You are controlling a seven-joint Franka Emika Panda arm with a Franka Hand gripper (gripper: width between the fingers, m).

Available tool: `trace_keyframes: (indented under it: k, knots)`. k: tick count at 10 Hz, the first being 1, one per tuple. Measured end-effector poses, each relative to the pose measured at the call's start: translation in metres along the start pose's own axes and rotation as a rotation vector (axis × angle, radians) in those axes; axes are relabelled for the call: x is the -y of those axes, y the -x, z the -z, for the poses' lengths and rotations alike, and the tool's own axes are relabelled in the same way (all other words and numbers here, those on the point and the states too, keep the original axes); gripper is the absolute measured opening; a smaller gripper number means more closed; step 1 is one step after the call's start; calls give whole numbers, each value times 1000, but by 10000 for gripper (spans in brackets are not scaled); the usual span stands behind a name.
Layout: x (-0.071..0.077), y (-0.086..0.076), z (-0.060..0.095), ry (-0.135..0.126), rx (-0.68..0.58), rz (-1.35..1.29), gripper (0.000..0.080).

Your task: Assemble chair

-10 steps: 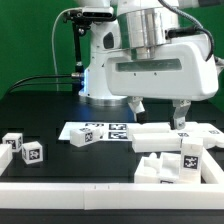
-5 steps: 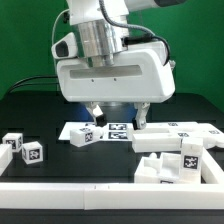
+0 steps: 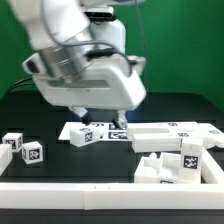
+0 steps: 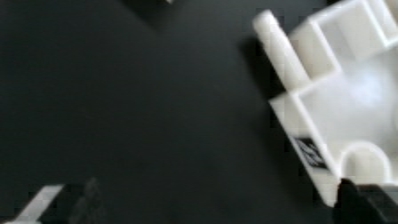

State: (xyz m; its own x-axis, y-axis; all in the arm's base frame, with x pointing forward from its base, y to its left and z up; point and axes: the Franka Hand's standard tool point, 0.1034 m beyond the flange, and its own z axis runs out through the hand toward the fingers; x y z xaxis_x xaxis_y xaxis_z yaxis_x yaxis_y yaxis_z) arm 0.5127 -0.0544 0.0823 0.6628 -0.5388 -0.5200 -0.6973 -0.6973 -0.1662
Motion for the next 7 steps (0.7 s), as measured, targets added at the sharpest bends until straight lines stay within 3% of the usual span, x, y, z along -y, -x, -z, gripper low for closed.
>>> trace_keyframes:
  k: [1,4,6,7]
  knots:
    - [-14,-2,-1,-5,53,-27,648]
    - [-27,2,-5,7,237,-57,648]
    - [-30,-4,-6,10,256,-62,648]
    - [-48,-4,-10,8,269,-92,648]
